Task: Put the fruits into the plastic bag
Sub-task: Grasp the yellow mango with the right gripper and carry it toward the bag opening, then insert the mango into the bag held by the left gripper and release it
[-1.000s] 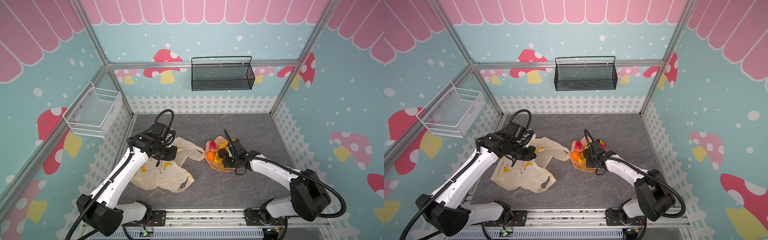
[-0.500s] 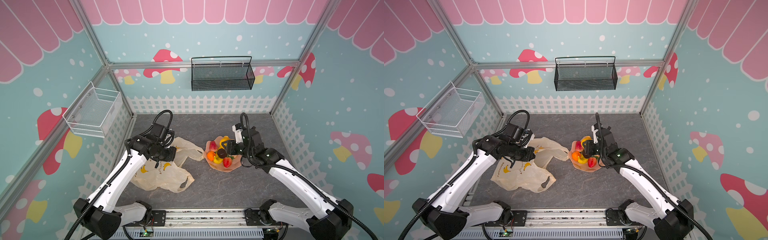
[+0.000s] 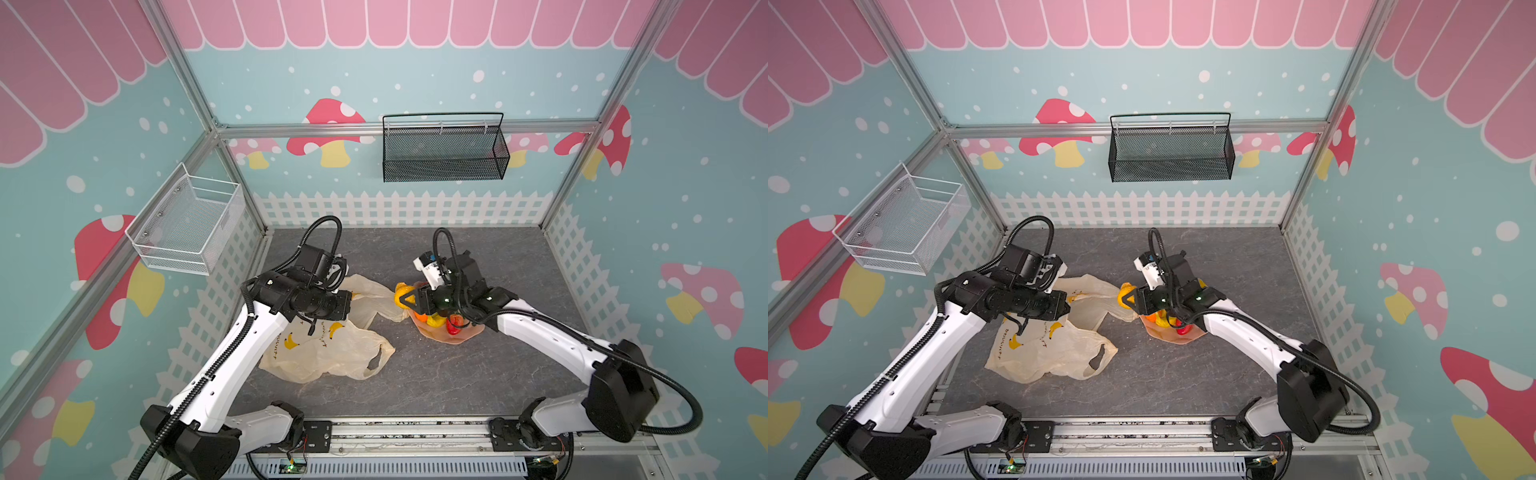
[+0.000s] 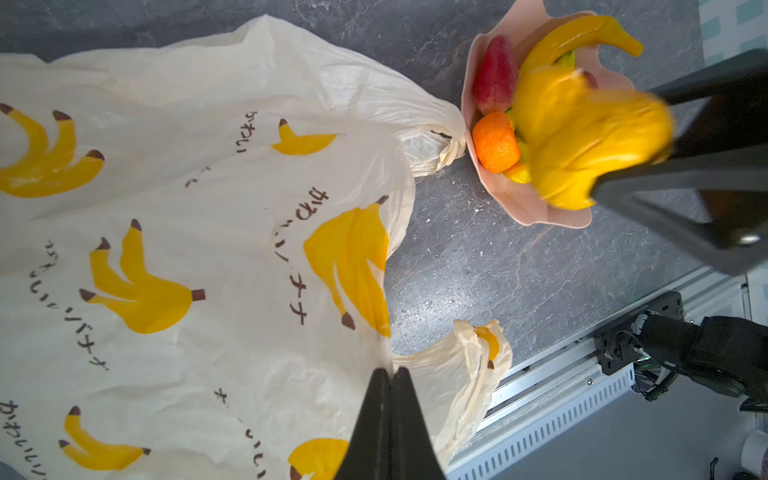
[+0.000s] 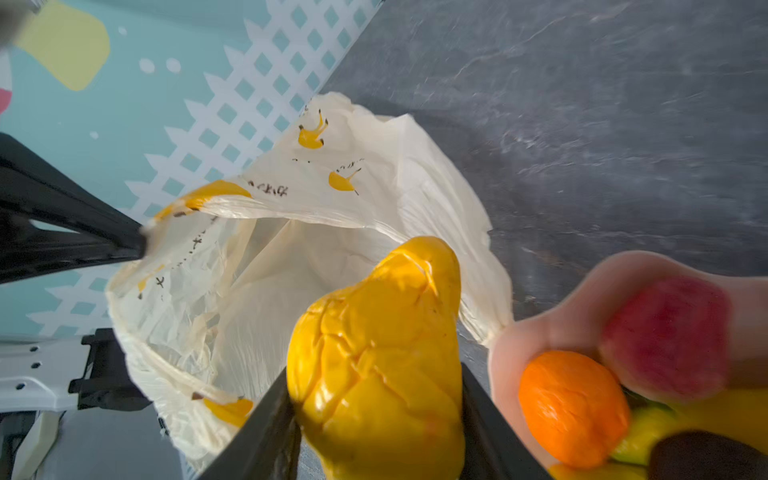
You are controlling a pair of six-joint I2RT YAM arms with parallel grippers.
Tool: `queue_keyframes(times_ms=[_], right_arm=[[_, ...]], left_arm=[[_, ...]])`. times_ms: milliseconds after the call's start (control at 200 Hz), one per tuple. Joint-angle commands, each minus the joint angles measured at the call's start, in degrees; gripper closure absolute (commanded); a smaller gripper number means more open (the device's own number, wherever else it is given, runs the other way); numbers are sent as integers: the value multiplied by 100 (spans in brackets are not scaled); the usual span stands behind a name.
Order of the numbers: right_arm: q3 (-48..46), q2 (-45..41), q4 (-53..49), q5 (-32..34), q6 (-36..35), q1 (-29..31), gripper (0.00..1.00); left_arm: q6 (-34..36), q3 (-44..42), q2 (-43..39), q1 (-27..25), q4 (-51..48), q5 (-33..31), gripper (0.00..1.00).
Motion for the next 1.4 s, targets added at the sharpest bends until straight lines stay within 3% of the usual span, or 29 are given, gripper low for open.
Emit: queue_keyframes(times_ms=[0, 235, 950, 1311, 1396], right_arm=[[265, 440, 419, -28, -187, 338, 72], [384, 1285, 875, 16, -197, 758, 76], [742, 2138, 728, -494, -942, 1337, 82], [207, 1355, 467, 129, -1012, 1491, 82], [97, 1230, 430, 175, -1000, 1498, 82]], left_arm=[[-17, 218, -157, -18, 67, 172, 100], [-128, 182, -455, -4, 101, 71, 100], [-897, -329, -938, -16, 1057, 27, 100], [-1373, -296, -738, 0, 956, -870, 100], [-1414, -251, -683, 0, 997, -842, 100]])
